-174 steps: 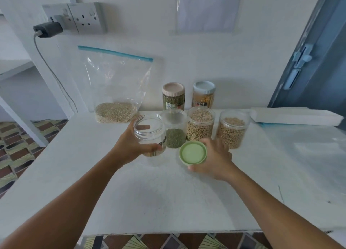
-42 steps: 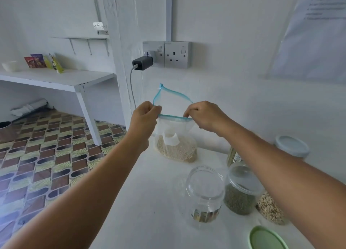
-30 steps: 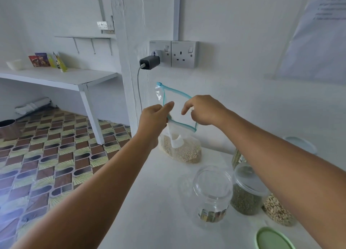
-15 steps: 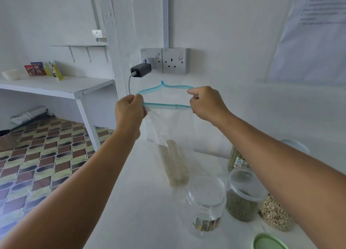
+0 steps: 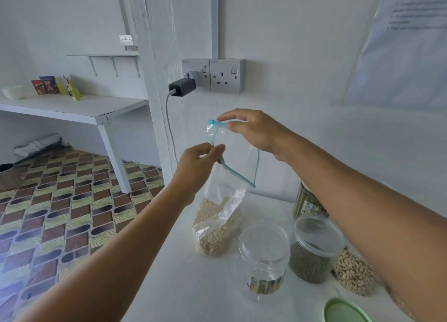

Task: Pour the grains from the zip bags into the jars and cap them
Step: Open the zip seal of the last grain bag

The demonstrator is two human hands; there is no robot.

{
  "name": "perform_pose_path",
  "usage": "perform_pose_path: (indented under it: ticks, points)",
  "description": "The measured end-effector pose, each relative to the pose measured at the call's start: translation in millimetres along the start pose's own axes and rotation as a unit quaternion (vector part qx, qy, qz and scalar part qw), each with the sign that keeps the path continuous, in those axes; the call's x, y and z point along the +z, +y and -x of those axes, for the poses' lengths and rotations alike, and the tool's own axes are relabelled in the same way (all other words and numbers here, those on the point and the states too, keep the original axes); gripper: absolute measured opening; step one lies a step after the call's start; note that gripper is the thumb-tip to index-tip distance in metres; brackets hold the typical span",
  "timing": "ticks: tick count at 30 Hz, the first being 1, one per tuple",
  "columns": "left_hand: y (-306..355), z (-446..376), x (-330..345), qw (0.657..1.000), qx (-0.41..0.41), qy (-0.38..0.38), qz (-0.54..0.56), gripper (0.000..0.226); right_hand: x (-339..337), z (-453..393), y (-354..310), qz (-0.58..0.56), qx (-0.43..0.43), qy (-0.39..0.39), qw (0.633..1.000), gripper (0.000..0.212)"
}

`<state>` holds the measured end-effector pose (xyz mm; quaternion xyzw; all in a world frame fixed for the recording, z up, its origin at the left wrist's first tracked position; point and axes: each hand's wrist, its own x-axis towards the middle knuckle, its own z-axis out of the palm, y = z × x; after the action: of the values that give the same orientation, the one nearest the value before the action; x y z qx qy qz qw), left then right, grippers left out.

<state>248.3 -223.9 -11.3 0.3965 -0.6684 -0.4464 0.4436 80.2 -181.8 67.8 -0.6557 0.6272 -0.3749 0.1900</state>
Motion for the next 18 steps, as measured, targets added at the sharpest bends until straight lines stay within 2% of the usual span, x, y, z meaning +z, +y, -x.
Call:
perform_pose_path:
  ticks: [4,6,8,9,11,13,15,18]
  points:
    - [-12.0,15.9,9.3,0.996,0.052,-0.063,-0.047,0.029,16.4,-5.0,1.5,0.041,0.039,-0.084,0.995,0.032]
    - [-19.4,21.2,9.1,0.990,0.071,-0.111,-0.056,0.027,24.6,-5.0,8.4,0.075,0.055,-0.095,0.991,0.035]
    - [-28.4,25.4,5.5,0.986,0.050,-0.159,-0.030,0.032,29.2,-1.3,13.5,0.113,0.051,-0.079,0.989,0.031]
    - [-33.9,26.7,3.2,0.986,0.030,-0.166,-0.011,0.034,30.0,-0.3,16.8,0.131,0.045,-0.060,0.989,0.024]
    - [-51.2,24.0,-3.5,0.992,-0.011,-0.124,0.019,0.032,29.7,0.7,24.2,0.163,0.038,-0.030,0.985,0.017]
    - [-78.3,14.5,-13.7,0.995,-0.069,-0.075,0.018,0.026,29.4,2.5,29.6,0.188,0.039,-0.028,0.981,0.034]
    - [-107.6,3.3,-22.2,0.987,-0.148,-0.066,0.014,0.019,30.5,4.2,33.7,0.191,0.044,-0.032,0.980,0.047]
    - [-138.0,-9.8,-25.3,0.964,-0.254,-0.069,0.035,0.017,32.1,3.1,41.3,0.189,0.058,-0.014,0.980,0.051]
